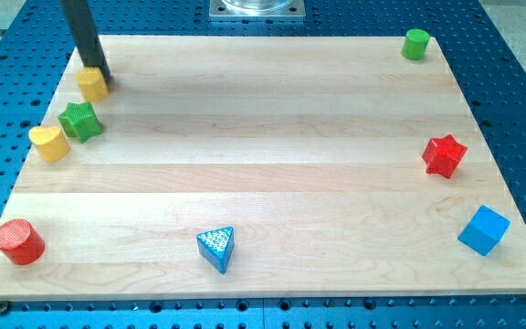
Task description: Push the red circle and blue triangle to the green star
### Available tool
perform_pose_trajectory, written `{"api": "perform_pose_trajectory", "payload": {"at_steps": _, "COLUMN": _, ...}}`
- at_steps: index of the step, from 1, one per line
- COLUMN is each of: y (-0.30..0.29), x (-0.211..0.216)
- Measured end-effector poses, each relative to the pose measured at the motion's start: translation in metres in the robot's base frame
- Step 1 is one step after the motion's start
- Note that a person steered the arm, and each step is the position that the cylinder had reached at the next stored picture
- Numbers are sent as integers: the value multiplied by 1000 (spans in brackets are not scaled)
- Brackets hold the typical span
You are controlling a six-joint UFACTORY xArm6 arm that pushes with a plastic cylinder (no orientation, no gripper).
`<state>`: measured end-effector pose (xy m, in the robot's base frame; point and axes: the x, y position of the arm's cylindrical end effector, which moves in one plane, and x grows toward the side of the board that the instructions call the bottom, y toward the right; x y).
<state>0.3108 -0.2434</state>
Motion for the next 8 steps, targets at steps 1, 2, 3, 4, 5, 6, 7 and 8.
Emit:
{"api": "perform_pose_trajectory", "payload": {"at_steps": 1, "y": 9, "x": 21}}
{"api": "perform_pose_trajectory", "payload": {"at_steps": 2, "y": 74, "x": 30}}
{"api": "perform_pose_trajectory", "payload": {"at_steps": 3, "y": 125, "x": 129}}
{"api": "perform_pose_trajectory", "payload": {"at_steps": 4, "y": 101, "x": 205}}
{"api": "perform_pose_trajectory", "payload": {"at_steps": 5, "y": 64, "x": 263}}
{"api": "perform_pose_trajectory", "payload": {"at_steps": 6, "y": 39, "x": 306}}
{"api": "perform_pose_trajectory", "payload": {"at_steps": 7, "y": 14, "x": 283}}
{"api": "perform_pose_trajectory", "payload": {"at_steps": 8, "y": 7, "x": 263}}
